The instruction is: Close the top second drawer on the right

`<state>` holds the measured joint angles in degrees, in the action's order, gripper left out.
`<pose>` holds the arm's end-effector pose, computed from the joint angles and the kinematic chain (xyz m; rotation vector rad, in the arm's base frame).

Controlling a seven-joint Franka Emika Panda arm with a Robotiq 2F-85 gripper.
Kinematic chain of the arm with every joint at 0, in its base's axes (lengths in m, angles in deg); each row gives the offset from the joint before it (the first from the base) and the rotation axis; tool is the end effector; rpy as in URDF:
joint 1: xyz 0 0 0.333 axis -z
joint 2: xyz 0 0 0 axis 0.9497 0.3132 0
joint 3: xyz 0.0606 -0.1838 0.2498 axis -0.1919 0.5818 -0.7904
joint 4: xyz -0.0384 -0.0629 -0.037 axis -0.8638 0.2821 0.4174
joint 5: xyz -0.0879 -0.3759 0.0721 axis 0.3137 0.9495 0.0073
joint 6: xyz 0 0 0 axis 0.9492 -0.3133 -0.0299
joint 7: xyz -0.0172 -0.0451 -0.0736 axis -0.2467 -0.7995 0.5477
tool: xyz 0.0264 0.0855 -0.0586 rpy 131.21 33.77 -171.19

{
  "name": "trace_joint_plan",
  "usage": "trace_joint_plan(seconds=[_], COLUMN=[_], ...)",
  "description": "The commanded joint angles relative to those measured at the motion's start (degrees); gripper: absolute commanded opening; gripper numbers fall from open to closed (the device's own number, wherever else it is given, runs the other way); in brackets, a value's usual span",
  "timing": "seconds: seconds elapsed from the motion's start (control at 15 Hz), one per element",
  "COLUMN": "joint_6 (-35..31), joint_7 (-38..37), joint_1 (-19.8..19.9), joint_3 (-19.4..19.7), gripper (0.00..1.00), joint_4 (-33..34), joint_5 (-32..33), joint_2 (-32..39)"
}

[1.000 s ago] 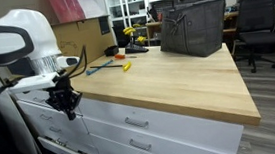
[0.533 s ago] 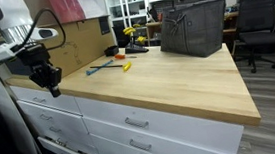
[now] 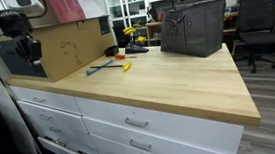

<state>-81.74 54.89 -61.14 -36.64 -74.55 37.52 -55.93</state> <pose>0.4205 -0.1449 0.4466 2.9577 -0.0390 -0.1102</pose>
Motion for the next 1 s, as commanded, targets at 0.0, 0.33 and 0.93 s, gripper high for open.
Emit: trace_joint_plan(seconds=[0.0, 0.33, 0.93], joint_6=[9.2, 19.5, 24.3], joint_7=[-2.8, -4.5, -6.3], joint_1=[-1.7, -3.6, -4.8], joint_3=[-0.5, -0.9, -1.5], gripper=[0.00, 0.00, 0.16], joint_4=[4.6, 9.0, 12.1], joint_5=[-1.8, -5.2, -5.4], joint_2=[-2.0, -4.9, -6.7])
